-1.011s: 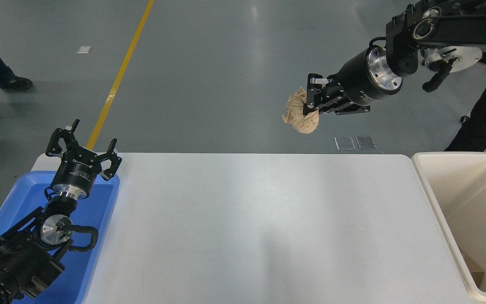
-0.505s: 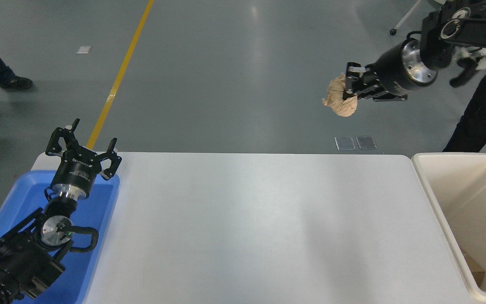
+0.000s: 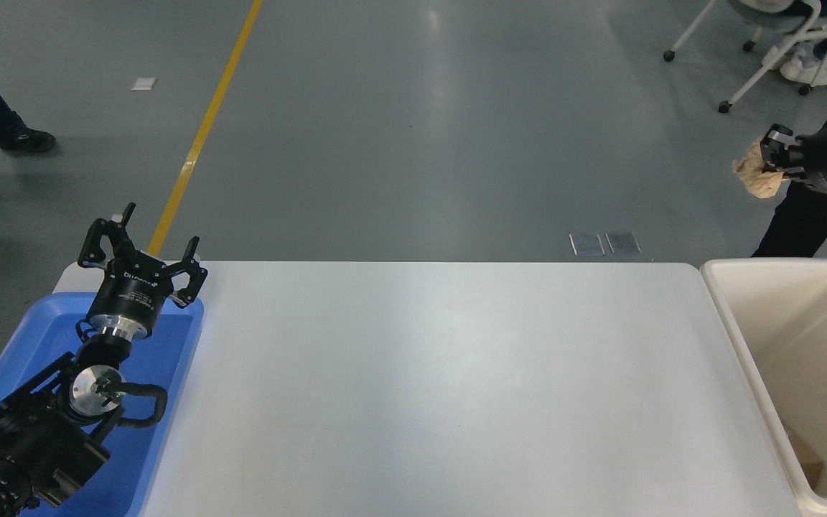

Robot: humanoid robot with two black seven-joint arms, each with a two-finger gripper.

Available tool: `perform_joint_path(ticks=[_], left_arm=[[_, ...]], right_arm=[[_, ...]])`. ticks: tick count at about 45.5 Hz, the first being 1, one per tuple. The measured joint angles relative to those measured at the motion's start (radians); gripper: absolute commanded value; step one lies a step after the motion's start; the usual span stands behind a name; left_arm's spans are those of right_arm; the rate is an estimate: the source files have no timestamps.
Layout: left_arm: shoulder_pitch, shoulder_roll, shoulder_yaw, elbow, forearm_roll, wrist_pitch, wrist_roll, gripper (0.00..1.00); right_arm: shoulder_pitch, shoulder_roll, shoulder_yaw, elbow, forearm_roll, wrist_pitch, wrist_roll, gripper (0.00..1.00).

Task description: Pick up paper ball place in dustbin

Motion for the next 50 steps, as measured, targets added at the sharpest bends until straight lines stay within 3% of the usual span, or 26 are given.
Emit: perform_joint_path(ticks=[7, 25, 38, 41, 46, 48, 50], left_arm=[[0.000, 0.000, 0.000, 0.000, -0.001, 0.000, 0.000, 0.99], [0.000, 0.000, 0.000, 0.000, 0.000, 0.000, 0.000, 0.99], [0.000, 0.000, -0.001, 0.000, 0.000, 0.000, 0.000, 0.99], [0.000, 0.000, -0.001, 0.000, 0.000, 0.000, 0.000, 0.99], [0.000, 0.000, -0.001, 0.000, 0.000, 0.000, 0.000, 0.99], [0.000, 0.000, -0.001, 0.000, 0.000, 0.000, 0.000, 0.99], [0.000, 0.000, -0.001, 0.000, 0.000, 0.000, 0.000, 0.99]], right_arm=[[-0.121, -0.009, 0.016, -0.052, 0.017, -0.073, -0.001, 0.00], [-0.401, 0.014, 0.103, -0.148, 0.209, -0.215, -0.001, 0.00], [-0.533, 0.056, 0.196, -0.173, 0.261, -0.295, 0.000, 0.02], [-0.554, 0.064, 0.212, -0.176, 0.267, -0.307, 0.000, 0.13], [-0.574, 0.072, 0.226, -0.178, 0.272, -0.318, 0.000, 0.48], [-0.576, 0.074, 0.230, -0.179, 0.273, -0.323, 0.001, 0.66], [-0.581, 0.076, 0.233, -0.181, 0.275, -0.331, 0.000, 0.93]])
